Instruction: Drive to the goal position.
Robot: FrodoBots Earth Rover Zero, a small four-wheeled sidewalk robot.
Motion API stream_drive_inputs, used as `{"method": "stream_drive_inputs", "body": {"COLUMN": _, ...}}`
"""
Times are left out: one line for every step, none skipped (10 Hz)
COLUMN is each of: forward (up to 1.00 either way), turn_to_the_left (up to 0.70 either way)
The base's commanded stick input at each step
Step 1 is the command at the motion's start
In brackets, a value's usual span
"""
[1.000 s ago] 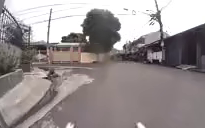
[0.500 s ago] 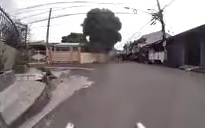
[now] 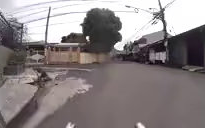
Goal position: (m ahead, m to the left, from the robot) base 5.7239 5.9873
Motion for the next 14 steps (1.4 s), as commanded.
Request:
{"method": "stream_drive_inputs", "body": {"forward": 0.70, "turn_to_the_left": 0.07}}
{"method": "stream_drive_inputs", "body": {"forward": 0.70, "turn_to_the_left": 0.14}}
{"method": "stream_drive_inputs", "body": {"forward": 0.70, "turn_to_the_left": 0.14}}
{"method": "stream_drive_inputs", "body": {"forward": 0.70, "turn_to_the_left": 0.14}}
{"method": "stream_drive_inputs", "body": {"forward": 0.70, "turn_to_the_left": 0.14}}
{"method": "stream_drive_inputs", "body": {"forward": 0.70, "turn_to_the_left": 0.14}}
{"method": "stream_drive_inputs", "body": {"forward": 0.70, "turn_to_the_left": 0.14}}
{"method": "stream_drive_inputs", "body": {"forward": 0.70, "turn_to_the_left": 0.11}}
{"method": "stream_drive_inputs", "body": {"forward": 0.70, "turn_to_the_left": 0.03}}
{"method": "stream_drive_inputs", "body": {"forward": 0.70, "turn_to_the_left": 0.01}}
{"method": "stream_drive_inputs", "body": {"forward": 0.70, "turn_to_the_left": 0.01}}
{"method": "stream_drive_inputs", "body": {"forward": 0.70, "turn_to_the_left": 0.01}}
{"method": "stream_drive_inputs", "body": {"forward": 0.70, "turn_to_the_left": 0.01}}
{"method": "stream_drive_inputs", "body": {"forward": 0.70, "turn_to_the_left": 0.11}}
